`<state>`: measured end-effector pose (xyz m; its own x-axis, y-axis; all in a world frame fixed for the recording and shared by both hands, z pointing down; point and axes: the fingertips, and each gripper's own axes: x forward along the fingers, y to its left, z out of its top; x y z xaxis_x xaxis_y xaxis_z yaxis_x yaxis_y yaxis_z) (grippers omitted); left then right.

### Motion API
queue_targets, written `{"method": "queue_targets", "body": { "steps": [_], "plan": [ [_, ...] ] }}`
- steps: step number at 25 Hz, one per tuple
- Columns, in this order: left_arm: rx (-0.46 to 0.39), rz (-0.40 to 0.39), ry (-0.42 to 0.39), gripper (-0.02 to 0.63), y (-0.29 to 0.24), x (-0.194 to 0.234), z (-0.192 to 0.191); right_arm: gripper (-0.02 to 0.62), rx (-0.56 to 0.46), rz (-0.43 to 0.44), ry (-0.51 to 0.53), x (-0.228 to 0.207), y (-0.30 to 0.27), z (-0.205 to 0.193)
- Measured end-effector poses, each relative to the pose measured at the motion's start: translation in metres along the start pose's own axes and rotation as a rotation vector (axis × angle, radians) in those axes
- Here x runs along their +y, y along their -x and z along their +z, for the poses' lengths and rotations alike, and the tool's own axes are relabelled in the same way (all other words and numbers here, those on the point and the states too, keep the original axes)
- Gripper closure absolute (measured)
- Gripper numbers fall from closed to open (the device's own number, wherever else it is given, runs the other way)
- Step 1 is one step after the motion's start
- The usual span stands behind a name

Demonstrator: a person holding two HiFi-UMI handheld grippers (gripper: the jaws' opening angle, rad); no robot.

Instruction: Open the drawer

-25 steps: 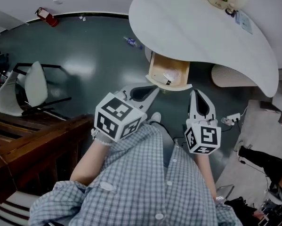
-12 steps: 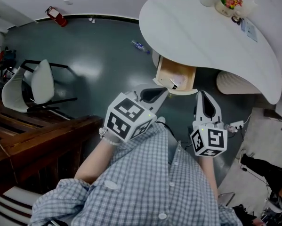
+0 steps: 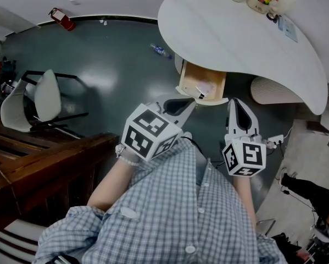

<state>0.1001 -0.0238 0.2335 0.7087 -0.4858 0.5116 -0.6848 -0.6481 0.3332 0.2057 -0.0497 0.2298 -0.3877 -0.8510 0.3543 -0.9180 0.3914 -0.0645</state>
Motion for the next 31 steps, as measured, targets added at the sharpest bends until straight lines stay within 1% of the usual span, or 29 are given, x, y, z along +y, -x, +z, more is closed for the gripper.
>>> {"method": "queue_targets", "body": {
  "steps": [4, 12, 19, 31],
  "plan": [
    [-0.015, 0.007, 0.024, 0.606, -0.001, 0.001, 0.002, 0.588, 0.007, -0.007, 0.019, -0.005, 0.002, 0.001],
    [-0.015, 0.009, 0.025, 0.606, -0.001, 0.001, 0.003, 0.588, 0.029, -0.001, 0.038, -0.005, 0.001, -0.005],
    [-0.015, 0.020, 0.029, 0.606, 0.000, 0.004, 0.002, 0.588, 0.014, 0.003, 0.008, -0.008, 0.000, -0.004],
    [-0.024, 0.023, 0.029, 0.606, 0.004, 0.005, -0.001, 0.588, 0.031, 0.012, 0.012, -0.001, 0.000, -0.012]
  ]
}}
